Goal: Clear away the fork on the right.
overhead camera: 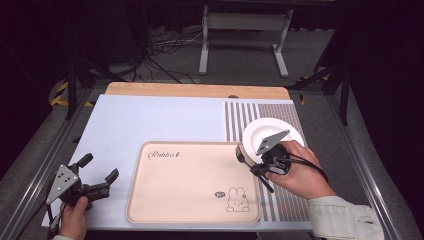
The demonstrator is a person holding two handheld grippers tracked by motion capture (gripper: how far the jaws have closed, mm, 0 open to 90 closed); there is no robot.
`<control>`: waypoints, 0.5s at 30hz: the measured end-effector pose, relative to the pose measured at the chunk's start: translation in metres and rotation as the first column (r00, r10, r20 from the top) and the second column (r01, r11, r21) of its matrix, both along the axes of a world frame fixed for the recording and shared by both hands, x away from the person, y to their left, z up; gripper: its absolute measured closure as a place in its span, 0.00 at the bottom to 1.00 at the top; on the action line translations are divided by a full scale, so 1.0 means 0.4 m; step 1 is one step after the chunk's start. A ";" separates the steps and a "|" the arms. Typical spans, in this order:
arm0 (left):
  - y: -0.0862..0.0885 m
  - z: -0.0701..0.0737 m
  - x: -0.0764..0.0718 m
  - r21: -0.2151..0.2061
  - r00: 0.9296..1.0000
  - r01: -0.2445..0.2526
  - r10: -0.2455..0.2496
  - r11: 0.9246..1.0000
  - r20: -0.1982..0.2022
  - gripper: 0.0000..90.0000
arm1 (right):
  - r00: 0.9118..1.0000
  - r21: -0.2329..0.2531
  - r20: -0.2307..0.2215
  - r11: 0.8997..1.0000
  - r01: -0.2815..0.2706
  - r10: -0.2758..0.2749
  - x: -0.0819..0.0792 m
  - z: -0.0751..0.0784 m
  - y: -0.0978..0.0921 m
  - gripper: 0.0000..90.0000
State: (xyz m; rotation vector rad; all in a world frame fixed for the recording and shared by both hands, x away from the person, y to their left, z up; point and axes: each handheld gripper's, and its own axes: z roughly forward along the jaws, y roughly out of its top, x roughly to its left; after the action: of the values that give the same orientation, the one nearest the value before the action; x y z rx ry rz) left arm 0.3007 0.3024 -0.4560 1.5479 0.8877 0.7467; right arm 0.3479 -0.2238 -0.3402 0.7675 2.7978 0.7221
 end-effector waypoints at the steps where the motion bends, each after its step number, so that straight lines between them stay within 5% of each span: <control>1: 0.000 0.000 0.000 0.000 1.000 0.000 0.000 1.000 -0.001 0.01 | 1.000 0.002 -0.005 1.000 0.009 -0.009 -0.001 0.002 0.003 0.95; 10: -0.001 0.000 0.000 -0.001 1.000 0.001 -0.001 1.000 -0.001 0.01 | 0.993 0.003 -0.064 0.995 0.097 -0.097 -0.013 0.010 0.046 0.95; 15: 0.000 0.000 0.000 -0.002 1.000 0.001 -0.001 1.000 0.000 0.01 | 0.981 -0.014 -0.099 0.986 0.166 -0.166 -0.013 0.004 0.069 0.95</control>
State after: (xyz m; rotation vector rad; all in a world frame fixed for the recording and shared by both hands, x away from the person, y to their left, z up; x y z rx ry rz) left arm 0.3007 0.3024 -0.4559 1.5463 0.8880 0.7447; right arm 0.3426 -0.1961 -0.3385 1.0492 2.7770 0.6643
